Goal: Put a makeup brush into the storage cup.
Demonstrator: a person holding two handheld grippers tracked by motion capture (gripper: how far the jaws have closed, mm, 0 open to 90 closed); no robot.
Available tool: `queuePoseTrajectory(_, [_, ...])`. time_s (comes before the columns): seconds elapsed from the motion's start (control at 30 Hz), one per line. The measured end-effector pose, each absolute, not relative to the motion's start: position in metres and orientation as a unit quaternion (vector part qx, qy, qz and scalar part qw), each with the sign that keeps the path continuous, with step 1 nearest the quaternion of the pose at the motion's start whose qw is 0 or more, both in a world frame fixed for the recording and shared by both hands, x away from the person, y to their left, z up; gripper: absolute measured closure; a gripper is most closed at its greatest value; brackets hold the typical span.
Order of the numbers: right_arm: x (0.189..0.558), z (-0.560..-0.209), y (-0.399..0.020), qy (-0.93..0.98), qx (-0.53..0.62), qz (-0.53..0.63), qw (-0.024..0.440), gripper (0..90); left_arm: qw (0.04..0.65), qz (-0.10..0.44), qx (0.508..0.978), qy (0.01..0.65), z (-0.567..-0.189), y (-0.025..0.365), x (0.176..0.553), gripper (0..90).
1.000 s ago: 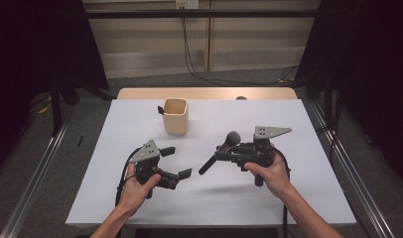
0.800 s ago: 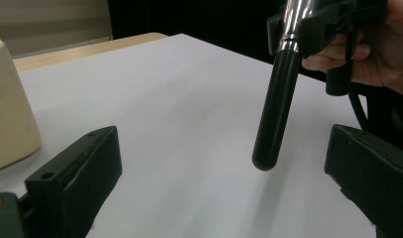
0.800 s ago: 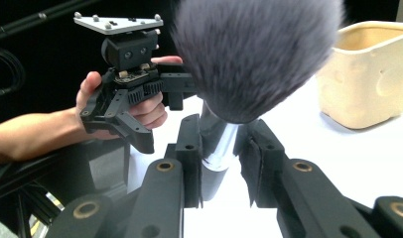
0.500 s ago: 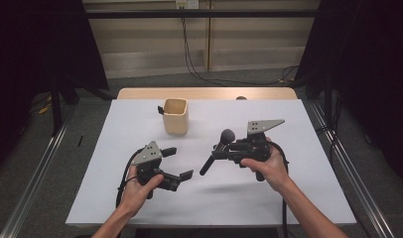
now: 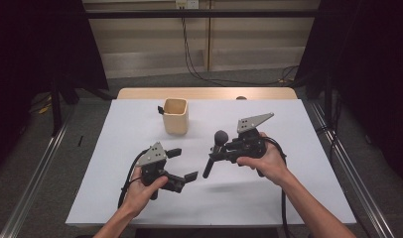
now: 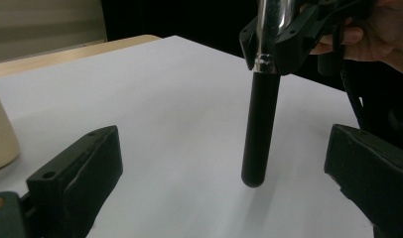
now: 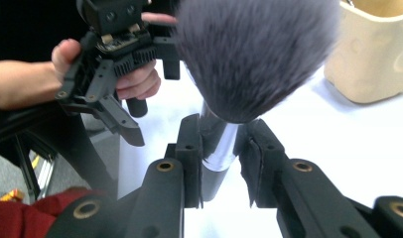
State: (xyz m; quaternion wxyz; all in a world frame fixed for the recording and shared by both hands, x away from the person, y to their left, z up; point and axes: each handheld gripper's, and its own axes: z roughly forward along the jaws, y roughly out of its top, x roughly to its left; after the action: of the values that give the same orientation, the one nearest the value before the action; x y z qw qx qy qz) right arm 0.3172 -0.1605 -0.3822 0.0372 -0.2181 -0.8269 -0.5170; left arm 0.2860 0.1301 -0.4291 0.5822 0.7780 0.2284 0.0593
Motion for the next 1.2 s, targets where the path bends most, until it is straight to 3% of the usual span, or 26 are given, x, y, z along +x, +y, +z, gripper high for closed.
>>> queuePoseTrajectory(0.43, [0.327, -0.375, -0.147, -0.865, -0.212, -0.452, 0.038, 72.0, 0.571, 0.078, 0.787, 0.221, -0.430, 0.117, 0.290, 3.2])
queuePoseTrajectory(0.83, [0.329, -0.371, -0.143, -0.872, -0.214, -0.438, 0.038, 71.9, 0.589, 0.044, 0.780, 0.209, -0.430, 0.100, 0.292, 1.8])
queuePoseTrajectory(1.0, [0.329, -0.371, -0.142, -0.874, -0.213, -0.435, 0.039, 72.0, 0.578, 0.042, 0.789, 0.205, -0.433, 0.092, 0.294, 6.1])
queuePoseTrajectory(1.2, [0.329, -0.370, -0.140, -0.873, -0.211, -0.438, 0.039, 72.0, 0.580, 0.045, 0.789, 0.197, -0.434, 0.086, 0.295, 23.8])
